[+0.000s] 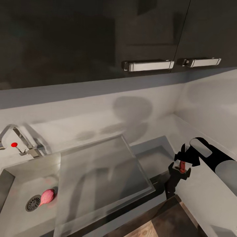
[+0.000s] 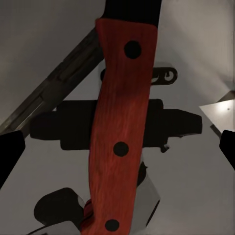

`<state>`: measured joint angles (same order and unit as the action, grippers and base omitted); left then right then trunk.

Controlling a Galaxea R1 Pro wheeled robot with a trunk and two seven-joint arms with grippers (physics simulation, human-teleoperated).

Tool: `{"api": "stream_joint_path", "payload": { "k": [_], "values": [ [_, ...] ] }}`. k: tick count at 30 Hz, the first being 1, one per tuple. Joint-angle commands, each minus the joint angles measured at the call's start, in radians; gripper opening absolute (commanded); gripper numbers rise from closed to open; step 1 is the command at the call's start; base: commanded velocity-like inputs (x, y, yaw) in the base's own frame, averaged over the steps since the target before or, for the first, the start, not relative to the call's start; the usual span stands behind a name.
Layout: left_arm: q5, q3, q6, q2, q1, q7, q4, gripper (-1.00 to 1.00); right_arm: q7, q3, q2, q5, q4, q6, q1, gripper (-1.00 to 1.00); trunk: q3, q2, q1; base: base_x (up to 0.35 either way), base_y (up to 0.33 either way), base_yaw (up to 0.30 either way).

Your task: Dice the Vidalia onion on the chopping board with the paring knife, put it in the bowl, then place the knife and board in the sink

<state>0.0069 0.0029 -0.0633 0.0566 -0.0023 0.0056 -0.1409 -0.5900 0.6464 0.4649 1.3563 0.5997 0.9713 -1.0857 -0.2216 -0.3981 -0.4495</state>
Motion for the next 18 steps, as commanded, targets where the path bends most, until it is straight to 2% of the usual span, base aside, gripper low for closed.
{"api": "stream_joint_path", "payload": {
  "k": [1,18],
  "values": [
    [0.001,0.000,-0.002,0.000,0.000,0.001,0.000,1.00,-0.008,0.007,0.001,0.011,0.002,0.000,-0.001,1.00,-0.002,-0.002,-0.001,0.001,-0.006,0.000],
    [0.001,0.000,-0.003,0.000,0.000,0.001,0.000,1.00,-0.008,0.007,0.001,0.011,0.002,0.000,-0.002,1.00,-0.010,-0.002,-0.001,0.000,-0.001,0.000]
  ]
}}
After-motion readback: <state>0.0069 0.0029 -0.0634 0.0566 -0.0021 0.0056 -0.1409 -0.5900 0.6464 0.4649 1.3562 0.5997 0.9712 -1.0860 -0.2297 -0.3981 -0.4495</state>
